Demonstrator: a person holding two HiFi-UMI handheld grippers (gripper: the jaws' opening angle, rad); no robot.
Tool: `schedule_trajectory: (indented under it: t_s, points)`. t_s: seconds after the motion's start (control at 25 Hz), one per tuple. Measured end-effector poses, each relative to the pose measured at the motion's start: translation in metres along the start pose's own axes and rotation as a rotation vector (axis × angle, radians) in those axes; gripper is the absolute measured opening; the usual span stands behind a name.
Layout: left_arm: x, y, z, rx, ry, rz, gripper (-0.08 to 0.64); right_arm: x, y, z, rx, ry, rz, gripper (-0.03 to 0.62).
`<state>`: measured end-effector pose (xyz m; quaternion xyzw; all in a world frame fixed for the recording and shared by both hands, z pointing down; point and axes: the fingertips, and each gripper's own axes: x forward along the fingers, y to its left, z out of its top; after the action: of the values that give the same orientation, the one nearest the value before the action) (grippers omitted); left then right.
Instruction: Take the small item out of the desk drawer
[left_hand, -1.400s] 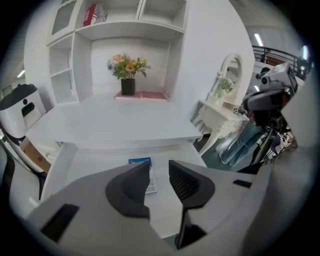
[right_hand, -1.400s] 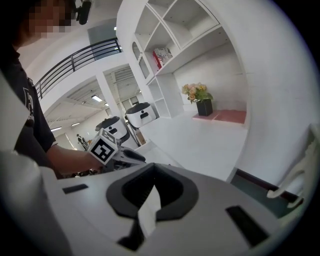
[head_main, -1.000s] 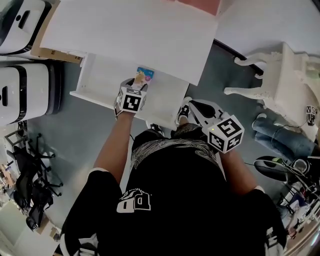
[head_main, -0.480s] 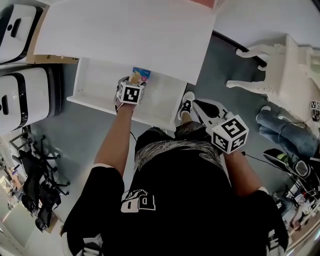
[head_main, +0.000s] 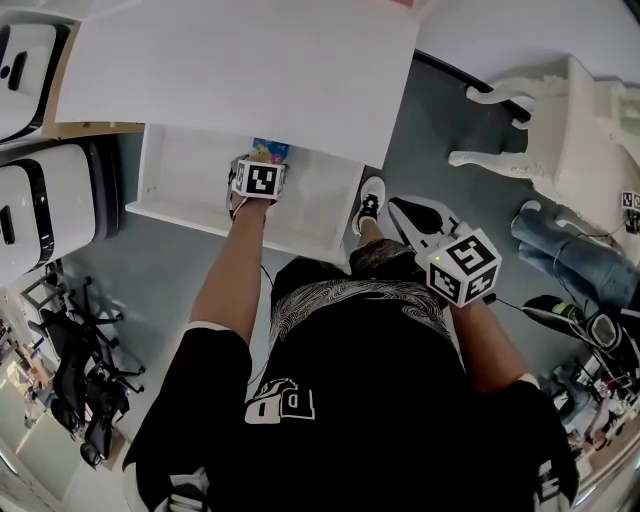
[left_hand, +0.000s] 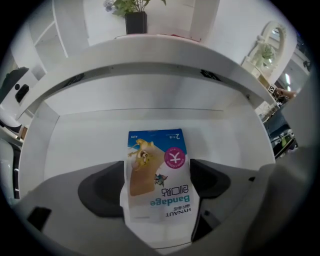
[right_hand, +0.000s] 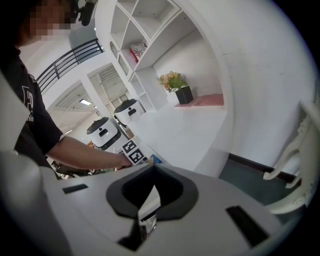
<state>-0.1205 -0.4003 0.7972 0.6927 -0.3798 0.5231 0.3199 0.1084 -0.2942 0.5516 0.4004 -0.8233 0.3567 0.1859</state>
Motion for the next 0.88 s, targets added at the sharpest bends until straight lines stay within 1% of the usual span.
schedule_trajectory:
  t_s: [0.16, 0.32, 0.52, 0.88]
  points:
    - [0.005, 0.003, 0.004, -0.003, 0.006, -0.003, 0.41, 0.001, -0.005, -0.002, 0.005, 0.008, -0.004, 0.009]
    - [0.011, -0.001, -0.006, -0.017, 0.059, -0.019, 0.422, 0.0, -0.007, -0.004, 0.008, 0.012, -0.006, 0.009]
    - [0.012, 0.0, -0.006, -0.016, 0.06, -0.025, 0.422, 0.0, -0.01, -0.006, 0.01, 0.015, -0.008, 0.009]
    - [0.015, 0.0, -0.006, -0.028, 0.104, -0.012, 0.423, -0.002, -0.014, -0.005, 0.018, -0.003, -0.014, 0.009]
